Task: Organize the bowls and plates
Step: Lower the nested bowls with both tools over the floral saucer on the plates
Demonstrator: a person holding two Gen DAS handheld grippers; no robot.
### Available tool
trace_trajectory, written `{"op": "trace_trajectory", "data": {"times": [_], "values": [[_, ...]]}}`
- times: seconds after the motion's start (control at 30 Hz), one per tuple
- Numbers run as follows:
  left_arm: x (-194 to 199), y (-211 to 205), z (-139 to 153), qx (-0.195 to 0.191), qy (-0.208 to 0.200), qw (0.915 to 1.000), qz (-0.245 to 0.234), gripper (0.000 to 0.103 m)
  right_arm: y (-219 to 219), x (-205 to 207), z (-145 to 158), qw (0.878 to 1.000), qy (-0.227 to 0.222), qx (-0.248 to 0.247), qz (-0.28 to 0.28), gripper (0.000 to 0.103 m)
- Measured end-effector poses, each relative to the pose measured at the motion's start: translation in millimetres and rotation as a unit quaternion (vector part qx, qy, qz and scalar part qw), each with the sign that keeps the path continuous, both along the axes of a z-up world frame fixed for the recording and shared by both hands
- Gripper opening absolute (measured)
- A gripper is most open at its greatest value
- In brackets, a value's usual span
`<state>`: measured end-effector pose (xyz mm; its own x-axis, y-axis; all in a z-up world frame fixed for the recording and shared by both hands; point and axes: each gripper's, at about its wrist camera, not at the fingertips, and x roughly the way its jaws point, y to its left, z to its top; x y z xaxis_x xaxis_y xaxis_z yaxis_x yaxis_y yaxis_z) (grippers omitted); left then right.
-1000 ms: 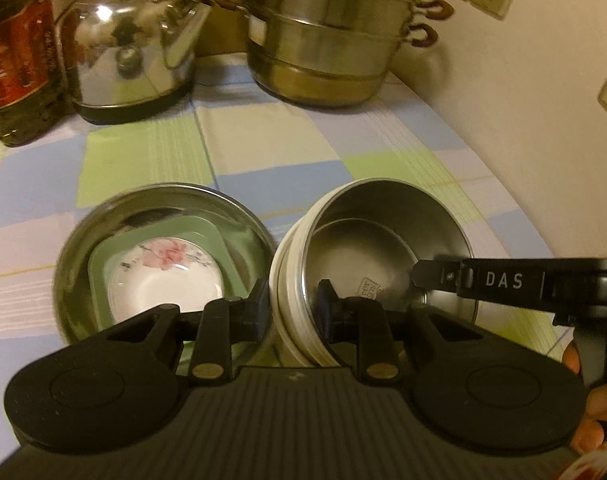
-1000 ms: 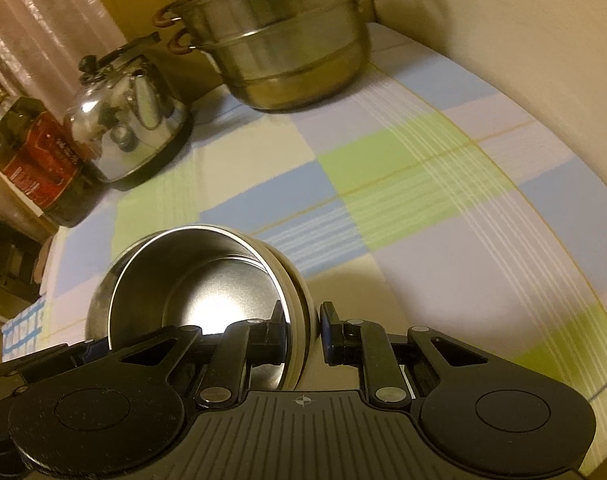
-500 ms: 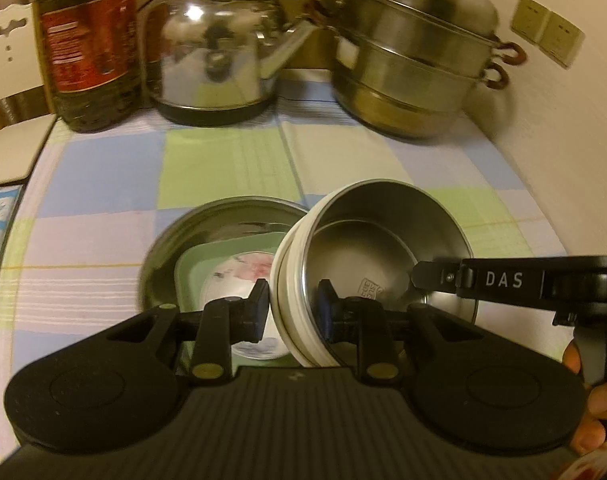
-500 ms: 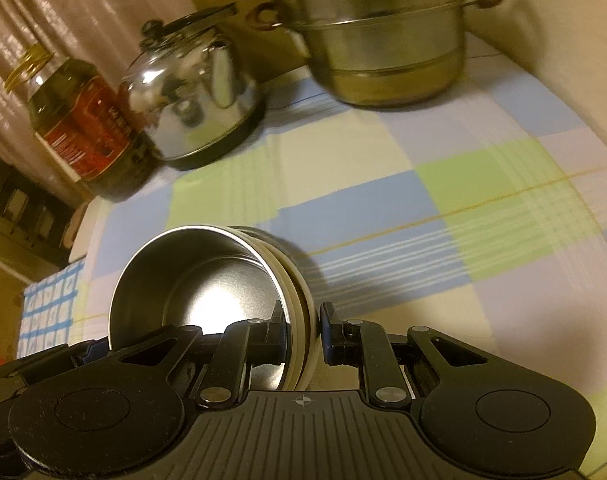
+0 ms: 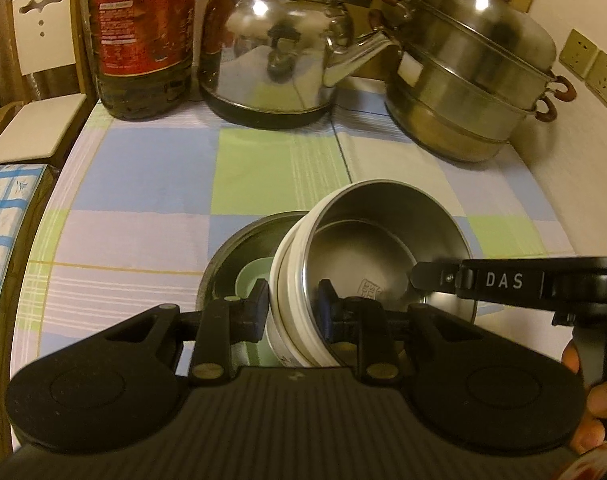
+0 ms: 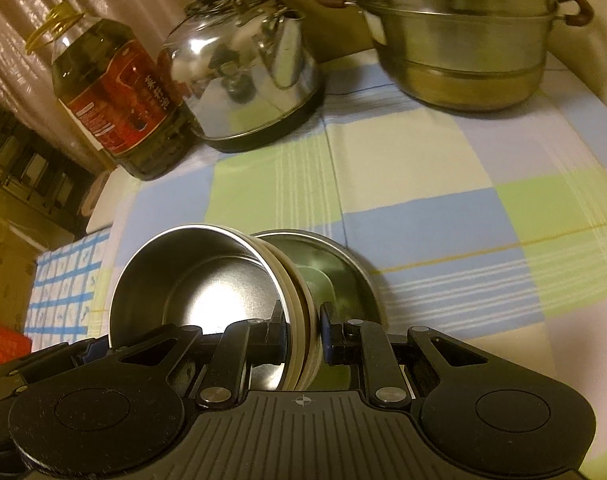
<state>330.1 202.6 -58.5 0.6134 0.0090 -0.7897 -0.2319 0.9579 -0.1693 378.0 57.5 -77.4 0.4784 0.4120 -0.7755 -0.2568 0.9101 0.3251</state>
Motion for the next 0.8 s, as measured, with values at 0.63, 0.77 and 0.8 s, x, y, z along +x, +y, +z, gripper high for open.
{"op": "trace_trajectory", "data": {"times": [0.63,0.77,0.8], "values": [[12.6,10.4,-32.6,-0.025,0.037,0.9990,-0.002,0.023,7.6,13.0,-29.6,0.999,0.041,-0.017,-0.014,0.017],[14.0,11.9,-34.9,-0.027,0.042,0.9987,-0.001,0.023,8.6,13.7,-33.0,0.999,0.045,-0.018,-0.016,0.017],[14.2,12.2,-35.5,-0.028,0.043,0.9987,-0.001,0.023,9.1,14.3,-33.8,0.999,0.046,-0.018,-0.015,0.017]]}}
